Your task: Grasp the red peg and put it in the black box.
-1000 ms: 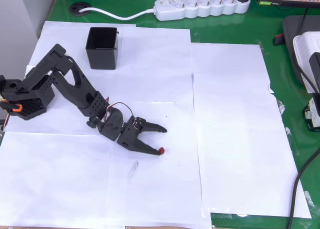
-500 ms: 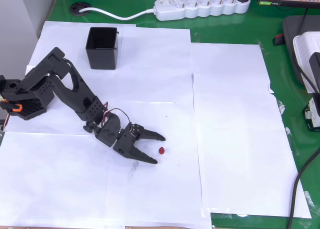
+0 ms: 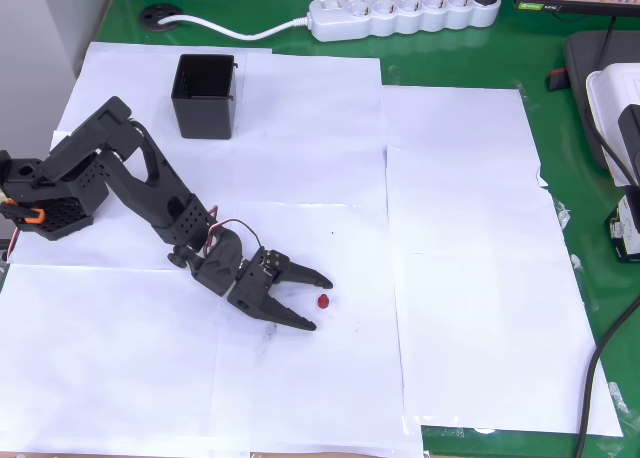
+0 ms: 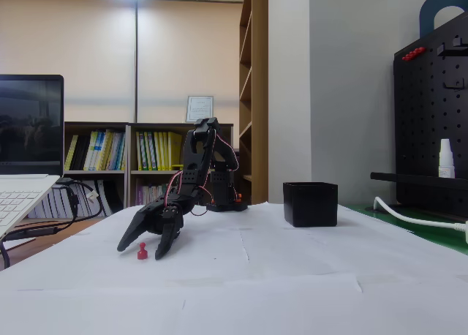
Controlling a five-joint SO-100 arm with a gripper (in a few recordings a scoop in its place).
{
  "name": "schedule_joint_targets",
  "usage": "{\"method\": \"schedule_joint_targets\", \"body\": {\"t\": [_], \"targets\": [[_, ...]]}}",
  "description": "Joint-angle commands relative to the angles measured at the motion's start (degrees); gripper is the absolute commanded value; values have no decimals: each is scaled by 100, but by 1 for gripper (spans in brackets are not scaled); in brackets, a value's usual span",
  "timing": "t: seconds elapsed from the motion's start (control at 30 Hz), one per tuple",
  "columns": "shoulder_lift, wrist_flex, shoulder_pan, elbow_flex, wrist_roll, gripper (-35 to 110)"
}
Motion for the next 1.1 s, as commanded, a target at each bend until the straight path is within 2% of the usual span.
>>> {"method": "schedule_joint_targets", "body": {"t": [0.0, 0.47, 0.63, 1.07], "targets": [[35, 26, 132, 105, -9, 28], [70, 26, 0, 185, 105, 26], [97, 26, -18, 176, 105, 15], [62, 9, -176, 114, 114, 15]]}}
